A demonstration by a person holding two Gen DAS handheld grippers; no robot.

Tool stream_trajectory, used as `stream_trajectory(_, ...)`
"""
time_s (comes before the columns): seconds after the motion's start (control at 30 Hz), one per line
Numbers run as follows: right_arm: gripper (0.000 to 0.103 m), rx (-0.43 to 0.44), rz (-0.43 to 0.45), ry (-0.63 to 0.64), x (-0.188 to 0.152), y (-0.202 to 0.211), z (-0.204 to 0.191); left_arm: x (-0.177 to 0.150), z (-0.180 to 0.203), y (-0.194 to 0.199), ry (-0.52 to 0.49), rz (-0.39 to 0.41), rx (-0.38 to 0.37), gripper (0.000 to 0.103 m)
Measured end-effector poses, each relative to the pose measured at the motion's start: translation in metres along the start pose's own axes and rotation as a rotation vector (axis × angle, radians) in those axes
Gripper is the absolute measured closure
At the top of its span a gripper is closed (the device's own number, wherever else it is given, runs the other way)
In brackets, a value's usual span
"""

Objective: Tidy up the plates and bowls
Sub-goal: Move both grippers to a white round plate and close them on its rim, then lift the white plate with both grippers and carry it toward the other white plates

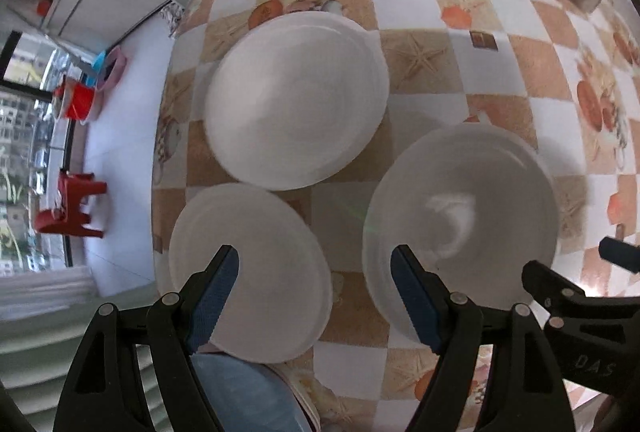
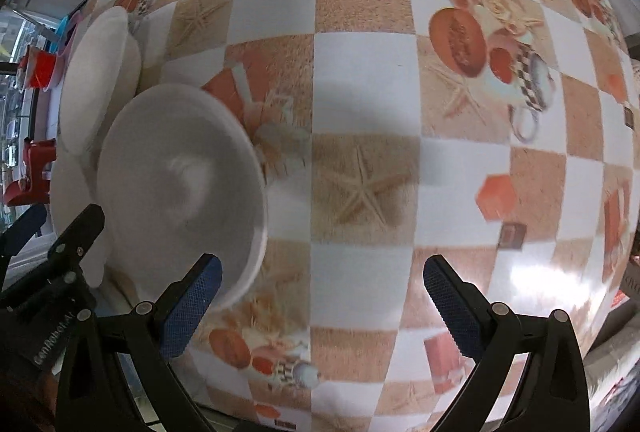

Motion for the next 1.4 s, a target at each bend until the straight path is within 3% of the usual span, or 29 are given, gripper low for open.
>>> stream_trajectory(0.1, 0.002, 0.011, -0.005, -0.003, 0.007, -0.007, 0.0, 0.004, 0.006, -0.006, -0.033, -0.001, 0.023, 0.022)
stream_trajectory(0.2, 0.002, 0.004, -0.002, 0.006, 0.012, -0.011, -0.001, 0.008, 0.006, -0.012, -0.042, -0.02, -0.003, 0.024)
stream_trajectory(0.27, 0.002, 0.002, 0.001, 0.01, 0.014, -0.013, -0.005, 0.009, 0.011, -0.014, -0.062, -0.031, -0.032, 0.035)
stream_trajectory(0.33, 0.018, 0.006, 0.013, 0.016, 0.015, -0.013, -0.007, 0.008, 0.021, -0.014, -0.11, -0.042, -0.048, 0.044)
stream_trajectory(0.37, 0.034, 0.015, 0.018, 0.019, 0.016, -0.012, -0.007, 0.008, 0.026, -0.015, -0.124, -0.043, -0.053, 0.05)
stream_trajectory(0.47, 0.054, 0.04, 0.006, 0.02, 0.016, -0.013, -0.01, 0.007, 0.038, -0.017, -0.153, -0.072, -0.109, 0.069)
stream_trajectory(0.53, 0.063, 0.076, 0.001, 0.028, 0.015, -0.014, -0.013, 0.006, 0.044, -0.022, -0.137, -0.111, -0.158, 0.075)
stream_trajectory(0.6, 0.079, 0.131, -0.01, 0.027, 0.01, -0.018, -0.021, 0.005, 0.046, -0.023, -0.124, -0.125, -0.178, 0.075)
stream_trajectory(0.67, 0.079, 0.163, -0.017, -0.009, 0.008, -0.019, -0.015, 0.002, 0.051, -0.021, -0.136, -0.126, -0.191, 0.075)
stream_trajectory(0.93, 0.079, 0.126, -0.019, -0.004, -0.014, -0.014, 0.004, -0.031, 0.084, -0.014, -0.221, -0.133, -0.226, 0.075)
stream_trajectory(1.4, 0.079, 0.07, -0.099, -0.082, -0.084, -0.019, 0.035, -0.123, 0.145, -0.001, -0.426, -0.171, -0.29, 0.073)
Point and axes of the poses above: each gripper's, at about its wrist camera, not at the fingertips, and y roughly against the way its jaws point, z to its right, x to its top, the point moved 2 cm from there along -y, roughly the way its jaws point, and after that the axes turned 3 degrees about y, right-handed, at the moved point
